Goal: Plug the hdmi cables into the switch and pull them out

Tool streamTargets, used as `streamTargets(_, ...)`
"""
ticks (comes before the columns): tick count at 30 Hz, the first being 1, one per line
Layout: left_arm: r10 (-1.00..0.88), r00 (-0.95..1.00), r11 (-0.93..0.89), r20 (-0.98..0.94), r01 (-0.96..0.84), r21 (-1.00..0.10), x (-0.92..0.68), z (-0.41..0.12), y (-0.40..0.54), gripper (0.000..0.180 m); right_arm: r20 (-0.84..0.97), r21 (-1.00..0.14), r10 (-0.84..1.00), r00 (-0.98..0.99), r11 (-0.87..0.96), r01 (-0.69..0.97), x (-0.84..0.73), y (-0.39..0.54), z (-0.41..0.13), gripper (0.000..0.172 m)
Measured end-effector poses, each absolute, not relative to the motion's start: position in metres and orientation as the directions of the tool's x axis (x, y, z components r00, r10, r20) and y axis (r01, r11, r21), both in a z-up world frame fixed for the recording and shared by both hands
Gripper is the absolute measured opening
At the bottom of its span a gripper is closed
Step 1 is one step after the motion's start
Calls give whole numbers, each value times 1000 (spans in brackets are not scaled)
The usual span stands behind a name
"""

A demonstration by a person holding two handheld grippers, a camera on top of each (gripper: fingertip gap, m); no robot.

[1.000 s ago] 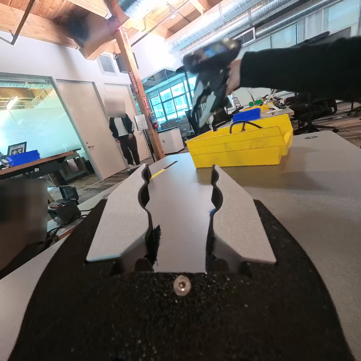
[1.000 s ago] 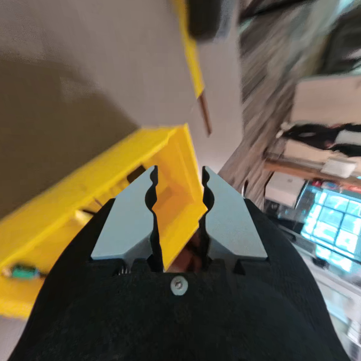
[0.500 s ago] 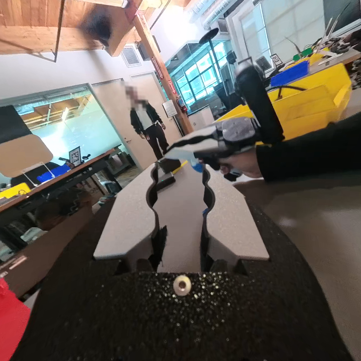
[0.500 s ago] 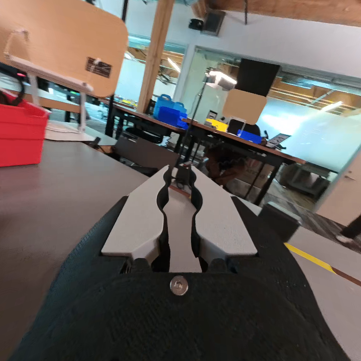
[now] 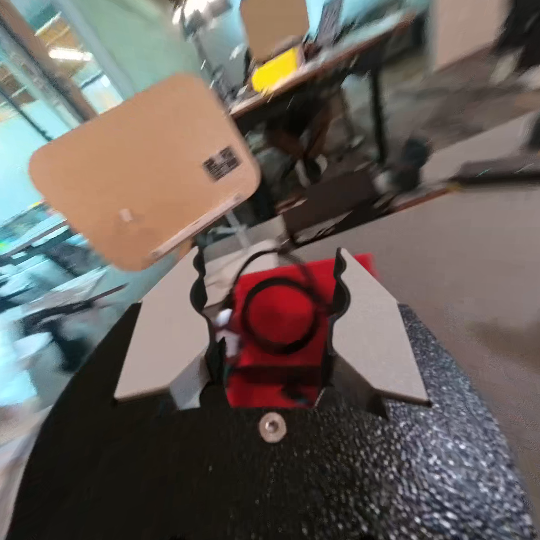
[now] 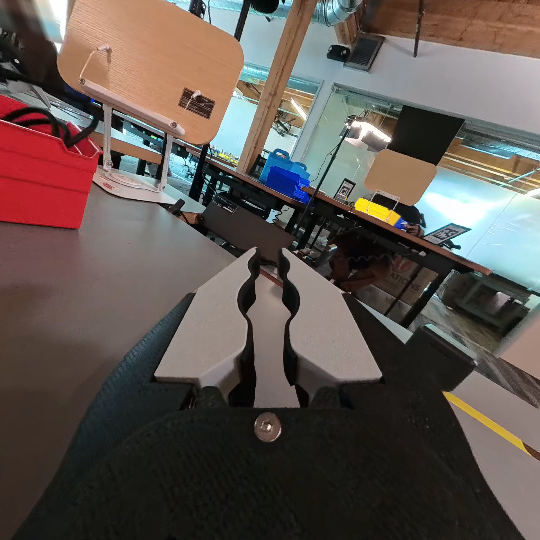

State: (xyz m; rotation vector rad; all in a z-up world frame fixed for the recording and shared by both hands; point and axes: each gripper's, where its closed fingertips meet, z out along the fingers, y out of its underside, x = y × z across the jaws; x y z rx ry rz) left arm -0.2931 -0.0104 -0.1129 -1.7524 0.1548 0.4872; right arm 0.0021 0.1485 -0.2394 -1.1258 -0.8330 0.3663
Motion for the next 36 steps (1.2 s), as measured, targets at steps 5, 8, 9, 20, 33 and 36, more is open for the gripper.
streamTargets(5, 23, 865, -709, -501, -339, -618, -397, -182, -8, 82, 416, -894, 651, 634, 419, 156, -2, 146, -242, 9)
streamTargets(8, -114, 909, -821, -401, -314, -477, -413, -226, -7, 63, 430, -888, 649, 627, 430, 164, -3, 144, -243, 9)
streamTargets(9, -143, 922, -848, -361, -302, -436, -415, -237, -9, 60, 434, -886, 648, 626, 432, 167, -3, 143, -243, 9)
streamTargets(20, -78, 869, -698, -489, -398, -596, -379, -166, -23, 19, 359, -921, 673, 647, 367, 129, 6, 148, -242, 7)
streamTargets(33, 183, 810, 126, -557, -581, -804, -255, 58, -36, 18, 299, -936, 705, 643, 348, 53, 9, 145, -233, 8)
streamTargets(36, 6, 904, 307, -427, -408, -860, -204, 59, -10, 19, 262, -939, 758, 598, 343, -23, 7, 136, -227, 9)
